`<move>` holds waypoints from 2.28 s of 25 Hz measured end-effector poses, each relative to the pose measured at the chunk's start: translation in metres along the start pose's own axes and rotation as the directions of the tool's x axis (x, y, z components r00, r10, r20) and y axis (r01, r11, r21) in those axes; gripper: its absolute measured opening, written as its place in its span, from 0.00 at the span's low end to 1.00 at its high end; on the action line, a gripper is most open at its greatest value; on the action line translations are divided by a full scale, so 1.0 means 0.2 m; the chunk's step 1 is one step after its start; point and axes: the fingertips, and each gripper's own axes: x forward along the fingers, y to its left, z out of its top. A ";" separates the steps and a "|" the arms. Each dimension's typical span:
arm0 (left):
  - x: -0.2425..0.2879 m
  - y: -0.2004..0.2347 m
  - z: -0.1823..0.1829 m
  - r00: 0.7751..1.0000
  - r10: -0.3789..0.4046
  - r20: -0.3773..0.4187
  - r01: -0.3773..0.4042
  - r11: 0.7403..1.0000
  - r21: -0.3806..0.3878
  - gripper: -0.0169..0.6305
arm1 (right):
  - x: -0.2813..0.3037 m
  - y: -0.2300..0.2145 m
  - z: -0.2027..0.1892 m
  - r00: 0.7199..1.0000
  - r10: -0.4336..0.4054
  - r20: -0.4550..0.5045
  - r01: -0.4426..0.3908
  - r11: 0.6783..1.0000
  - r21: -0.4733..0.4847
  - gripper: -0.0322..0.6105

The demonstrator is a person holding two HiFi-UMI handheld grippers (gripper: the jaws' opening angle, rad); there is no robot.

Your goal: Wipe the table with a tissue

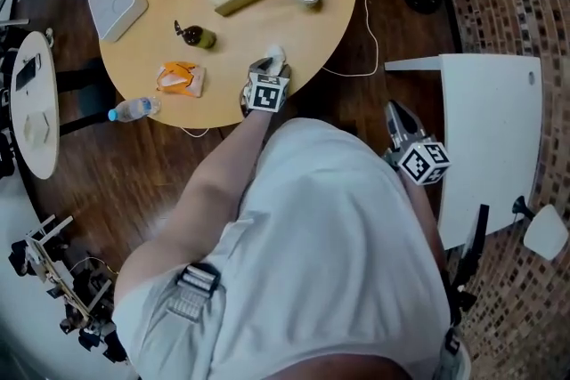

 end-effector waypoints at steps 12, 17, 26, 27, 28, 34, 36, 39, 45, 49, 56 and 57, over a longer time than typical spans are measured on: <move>-0.05 -0.15 0.11 0.949 -0.298 0.105 0.307 0.947 -0.089 0.13 | 0.00 -0.05 0.00 0.986 -0.143 0.084 0.134 0.986 0.102 0.06; -0.08 -0.42 0.27 0.833 -0.516 0.197 0.538 0.839 -0.079 0.13 | -0.02 -0.09 -0.01 0.975 -0.193 0.112 0.177 0.974 0.139 0.06; -0.12 -0.85 0.45 0.630 -0.764 0.140 0.758 0.644 0.105 0.13 | -0.28 -0.19 -0.11 0.902 -0.382 0.201 0.332 0.912 0.241 0.06; -0.12 -0.89 0.46 0.618 -0.775 0.134 0.765 0.632 0.125 0.13 | -0.31 -0.20 -0.12 0.895 -0.393 0.210 0.339 0.907 0.251 0.06; -0.12 -0.94 0.47 0.605 -0.786 0.126 0.774 0.618 0.138 0.13 | -0.34 -0.20 -0.14 0.888 -0.405 0.217 0.347 0.901 0.261 0.06; -0.16 -1.27 0.47 0.531 -0.846 0.042 0.823 0.527 0.209 0.13 | -0.58 -0.27 -0.25 0.845 -0.471 0.255 0.382 0.864 0.329 0.06; -0.18 -1.37 0.44 0.523 -0.853 0.007 0.829 0.510 0.231 0.13 | -0.66 -0.29 -0.27 0.830 -0.484 0.277 0.382 0.855 0.350 0.06; -0.21 -1.54 0.40 0.515 -0.857 -0.035 0.830 0.487 0.271 0.13 | -0.81 -0.34 -0.31 0.809 -0.504 0.303 0.386 0.844 0.373 0.06; -0.25 -1.89 0.29 0.507 -0.856 -0.103 0.826 0.449 0.340 0.13 | -1.08 -0.42 -0.41 0.788 -0.509 0.347 0.379 0.844 0.379 0.06; -0.28 -2.20 0.24 0.490 -0.859 -0.147 0.828 0.406 0.387 0.13 | -1.31 -0.49 -0.44 0.771 -0.505 0.388 0.372 0.852 0.369 0.06; -0.38 -2.69 0.13 0.454 -0.863 -0.222 0.822 0.309 0.478 0.13 | -1.68 -0.59 -0.56 0.739 -0.550 0.389 0.429 0.829 0.358 0.06; -0.39 -2.74 0.12 0.449 -0.864 -0.229 0.819 0.296 0.491 0.13 | -1.73 -0.61 -0.57 0.730 -0.556 0.397 0.435 0.827 0.358 0.06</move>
